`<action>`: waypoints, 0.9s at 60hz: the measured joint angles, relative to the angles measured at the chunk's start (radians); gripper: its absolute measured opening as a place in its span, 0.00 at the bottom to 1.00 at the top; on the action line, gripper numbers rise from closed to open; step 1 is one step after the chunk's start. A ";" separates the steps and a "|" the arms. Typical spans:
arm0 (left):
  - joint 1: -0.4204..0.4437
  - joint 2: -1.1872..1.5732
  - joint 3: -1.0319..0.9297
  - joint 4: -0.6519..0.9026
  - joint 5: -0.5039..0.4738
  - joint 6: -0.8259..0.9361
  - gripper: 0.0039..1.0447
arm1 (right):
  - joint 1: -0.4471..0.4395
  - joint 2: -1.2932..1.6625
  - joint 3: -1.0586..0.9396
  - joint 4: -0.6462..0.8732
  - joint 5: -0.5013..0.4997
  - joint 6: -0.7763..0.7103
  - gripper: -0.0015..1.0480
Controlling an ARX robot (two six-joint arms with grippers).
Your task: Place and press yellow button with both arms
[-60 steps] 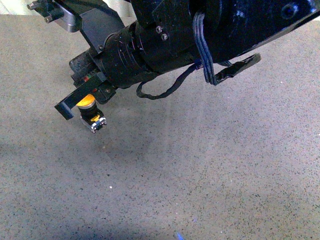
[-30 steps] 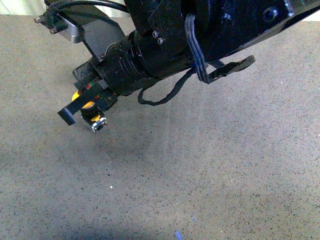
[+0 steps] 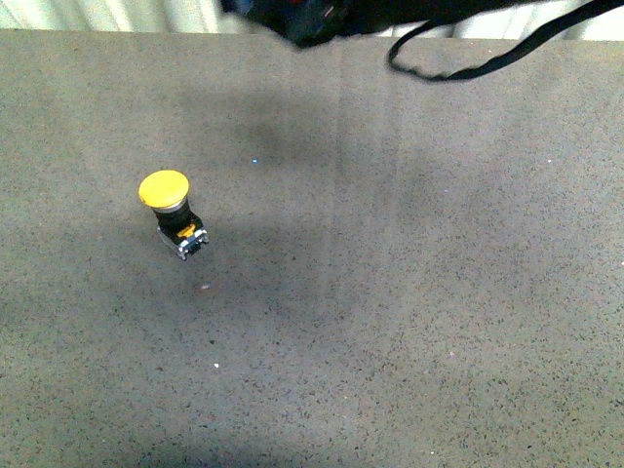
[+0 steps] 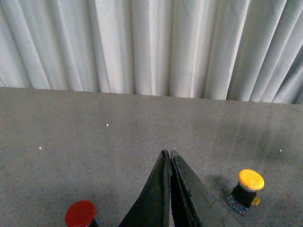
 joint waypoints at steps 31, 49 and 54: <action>0.000 0.000 0.000 0.000 0.000 0.000 0.01 | -0.152 -0.444 -0.587 0.425 0.583 -0.004 0.01; 0.000 0.000 0.000 0.000 0.000 0.000 0.01 | -0.213 -0.649 -0.760 0.396 0.528 -0.004 0.01; 0.000 0.000 0.000 0.000 0.000 0.000 0.01 | -0.237 -0.708 -0.793 0.369 0.497 -0.004 0.01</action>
